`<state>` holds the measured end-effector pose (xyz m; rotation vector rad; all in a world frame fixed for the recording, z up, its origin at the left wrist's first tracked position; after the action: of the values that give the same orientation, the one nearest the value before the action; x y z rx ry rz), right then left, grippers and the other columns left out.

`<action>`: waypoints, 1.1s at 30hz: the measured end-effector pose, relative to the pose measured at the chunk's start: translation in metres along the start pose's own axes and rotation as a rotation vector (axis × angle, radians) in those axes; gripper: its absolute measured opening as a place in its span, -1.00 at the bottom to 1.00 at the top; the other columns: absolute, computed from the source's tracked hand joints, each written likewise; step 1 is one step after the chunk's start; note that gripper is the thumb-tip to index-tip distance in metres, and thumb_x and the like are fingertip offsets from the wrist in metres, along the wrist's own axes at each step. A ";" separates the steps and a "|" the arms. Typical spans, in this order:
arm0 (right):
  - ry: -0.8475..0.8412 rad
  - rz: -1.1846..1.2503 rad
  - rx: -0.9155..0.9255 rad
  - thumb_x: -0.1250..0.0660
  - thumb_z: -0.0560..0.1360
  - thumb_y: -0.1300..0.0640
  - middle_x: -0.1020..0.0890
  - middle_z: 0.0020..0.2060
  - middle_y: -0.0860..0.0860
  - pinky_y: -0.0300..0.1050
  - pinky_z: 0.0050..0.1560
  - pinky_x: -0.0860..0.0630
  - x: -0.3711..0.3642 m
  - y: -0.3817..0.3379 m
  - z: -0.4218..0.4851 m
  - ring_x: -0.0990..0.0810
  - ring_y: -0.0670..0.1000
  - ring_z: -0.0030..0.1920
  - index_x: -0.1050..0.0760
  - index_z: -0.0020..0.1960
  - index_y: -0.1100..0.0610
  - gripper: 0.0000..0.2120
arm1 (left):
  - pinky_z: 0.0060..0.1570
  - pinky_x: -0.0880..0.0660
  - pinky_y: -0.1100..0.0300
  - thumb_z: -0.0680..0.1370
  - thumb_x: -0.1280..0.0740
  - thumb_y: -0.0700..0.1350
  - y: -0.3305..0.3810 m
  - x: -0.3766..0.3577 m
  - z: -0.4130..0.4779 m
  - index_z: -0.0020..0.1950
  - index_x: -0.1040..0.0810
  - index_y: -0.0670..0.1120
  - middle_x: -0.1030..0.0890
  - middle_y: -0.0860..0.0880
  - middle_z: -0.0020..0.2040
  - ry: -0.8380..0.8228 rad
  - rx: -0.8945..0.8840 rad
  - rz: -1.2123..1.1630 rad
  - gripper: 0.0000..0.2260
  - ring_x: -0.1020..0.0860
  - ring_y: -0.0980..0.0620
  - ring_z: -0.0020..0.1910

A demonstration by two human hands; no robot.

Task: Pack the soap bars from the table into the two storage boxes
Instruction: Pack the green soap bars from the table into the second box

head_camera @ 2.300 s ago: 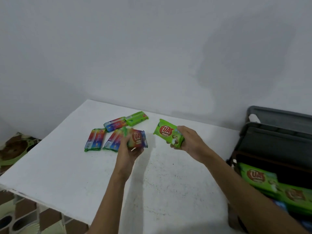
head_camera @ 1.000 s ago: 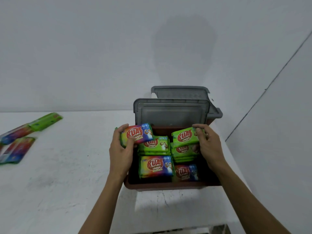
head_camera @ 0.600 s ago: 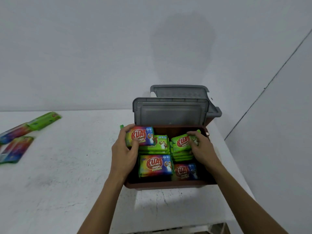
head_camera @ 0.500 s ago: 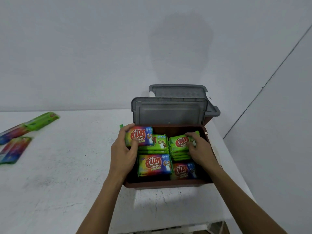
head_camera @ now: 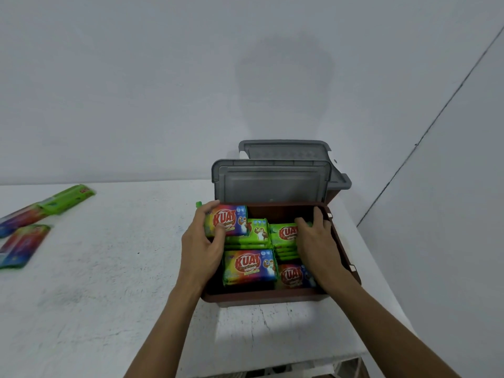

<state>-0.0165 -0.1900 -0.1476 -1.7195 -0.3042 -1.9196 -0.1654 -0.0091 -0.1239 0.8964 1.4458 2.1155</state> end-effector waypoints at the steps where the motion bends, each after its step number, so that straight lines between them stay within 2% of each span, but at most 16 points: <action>1: 0.027 0.031 0.005 -0.25 0.57 0.19 -0.22 0.46 0.27 0.05 0.17 -0.52 0.003 -0.004 -0.002 -0.33 0.30 0.37 -0.42 0.32 0.13 -0.68 | -0.27 -0.47 0.51 0.60 -0.28 -0.17 0.001 0.000 0.000 0.28 -0.37 0.13 -0.49 0.30 0.03 -0.001 -0.002 -0.004 -0.68 -0.51 0.44 0.01; 4: 0.127 0.056 0.017 -0.30 0.55 0.09 -0.37 0.39 0.24 0.11 0.19 -0.51 0.012 -0.016 -0.007 -0.34 0.27 0.39 -0.50 0.27 0.13 -0.69 | -0.26 -0.49 0.49 0.59 -0.30 -0.16 0.002 0.001 0.002 0.30 -0.36 0.13 -0.49 0.29 0.05 -0.017 0.001 -0.014 -0.66 -0.52 0.42 0.02; 7: 0.184 0.227 0.071 -0.28 0.56 0.06 -0.47 0.28 0.14 -0.09 0.14 -0.47 0.029 -0.026 -0.003 -0.44 0.12 0.27 -0.50 0.28 0.09 -0.70 | -0.23 -0.51 0.47 0.58 -0.31 -0.18 0.004 0.001 0.004 0.33 -0.36 0.13 -0.49 0.29 0.07 -0.055 0.010 -0.028 -0.63 -0.52 0.41 0.02; 9: 0.084 0.507 0.116 -0.26 0.59 0.06 -0.52 0.20 0.06 -0.22 0.10 -0.46 0.042 -0.034 0.002 -0.49 -0.01 0.19 -0.43 0.34 0.04 -0.67 | -0.22 -0.53 0.43 0.59 -0.31 -0.20 0.008 0.000 0.005 0.33 -0.37 0.13 -0.50 0.26 0.07 -0.083 0.033 -0.083 -0.62 -0.53 0.36 0.03; 11: -0.132 0.840 0.105 -0.27 0.60 0.06 -0.56 0.15 0.02 -0.20 0.05 -0.56 0.053 -0.042 0.004 -0.57 -0.05 0.13 -0.38 0.40 -0.04 -0.63 | -0.21 -0.54 0.39 0.59 -0.29 -0.23 0.012 -0.002 0.004 0.33 -0.38 0.12 -0.50 0.21 0.11 -0.120 0.069 -0.171 -0.61 -0.54 0.32 0.03; 14: -0.395 1.242 -0.018 -0.32 0.57 0.10 -0.60 0.12 0.10 -0.01 0.03 -0.64 0.056 -0.052 0.000 -0.65 0.05 0.09 -0.40 0.38 -0.08 -0.61 | -0.18 -0.58 0.29 0.60 -0.27 -0.21 0.017 -0.004 0.001 0.35 -0.38 0.15 -0.49 0.16 0.15 -0.203 0.110 -0.277 -0.61 -0.57 0.23 0.06; 17: -0.420 1.409 -0.112 -0.34 0.54 0.20 -0.58 0.16 0.15 0.12 0.07 -0.62 0.055 -0.052 -0.002 -0.64 0.12 0.12 -0.49 0.30 0.00 -0.65 | -0.15 -0.59 0.28 0.61 -0.27 -0.14 0.018 -0.007 0.001 0.34 -0.34 0.24 -0.46 0.20 0.17 -0.301 0.064 -0.187 -0.61 -0.55 0.24 0.08; 19: -0.418 1.440 -0.147 -0.33 0.54 0.23 -0.58 0.16 0.13 0.07 0.03 -0.64 0.056 -0.045 -0.003 -0.64 0.12 0.12 -0.51 0.27 0.03 -0.68 | -0.12 -0.58 0.30 0.59 -0.28 -0.01 0.014 -0.007 0.004 0.34 -0.33 0.26 -0.45 0.24 0.17 -0.338 0.008 -0.037 -0.64 -0.54 0.27 0.07; 21: -0.425 1.396 -0.159 -0.32 0.56 0.22 -0.58 0.15 0.08 -0.01 -0.04 -0.65 0.059 -0.033 -0.005 -0.65 0.09 0.09 -0.52 0.26 0.01 -0.70 | 0.03 -0.54 0.26 0.59 -0.27 0.08 0.005 -0.004 0.008 0.35 -0.36 0.23 -0.46 0.18 0.22 -0.295 -0.067 0.134 -0.66 -0.51 0.22 0.13; 24: -0.405 1.250 -0.176 -0.30 0.57 0.20 -0.58 0.15 0.05 0.05 0.02 -0.65 0.065 -0.010 -0.005 -0.64 0.07 0.09 -0.51 0.26 -0.03 -0.71 | 0.19 -0.39 0.16 0.55 -0.25 0.09 -0.010 0.001 0.015 0.37 -0.39 0.15 -0.45 0.08 0.28 -0.198 -0.146 0.324 -0.63 -0.40 0.14 0.22; 28: -0.355 1.056 -0.190 -0.29 0.58 0.20 -0.56 0.17 0.03 0.03 0.04 -0.64 0.072 0.015 -0.008 -0.60 0.04 0.13 -0.50 0.26 -0.04 -0.71 | 0.29 -0.37 0.00 0.52 -0.22 0.12 -0.022 -0.001 0.015 0.38 -0.40 0.11 -0.43 0.03 0.34 -0.172 -0.151 0.432 -0.58 -0.35 0.07 0.30; 31: -0.348 0.912 -0.197 -0.27 0.59 0.22 -0.51 0.18 0.01 -0.07 0.00 -0.65 0.073 0.027 -0.013 -0.56 0.03 0.13 -0.48 0.28 0.00 -0.71 | 0.31 -0.35 -0.02 0.51 -0.22 0.13 -0.027 -0.003 0.012 0.37 -0.42 0.08 -0.42 0.01 0.35 -0.179 -0.157 0.470 -0.56 -0.33 0.05 0.33; 33: -0.366 0.831 -0.223 -0.27 0.59 0.22 -0.48 0.19 0.00 -0.07 0.01 -0.65 0.070 0.031 -0.017 -0.54 0.03 0.15 -0.46 0.29 0.02 -0.70 | 0.31 -0.35 -0.03 0.51 -0.22 0.14 -0.029 -0.003 0.011 0.37 -0.42 0.07 -0.40 -0.01 0.36 -0.173 -0.152 0.497 -0.56 -0.33 0.02 0.34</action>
<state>-0.0173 -0.2408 -0.0886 -1.9134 0.4570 -1.0624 -0.1556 0.0070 -0.1488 1.4538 1.0336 2.3752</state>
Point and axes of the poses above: each hand's wrist, its own z-axis towards the middle knuckle, its own x-axis out of the back of the hand, y = z × x, the point moved 1 cm from there along z, towards the middle knuckle
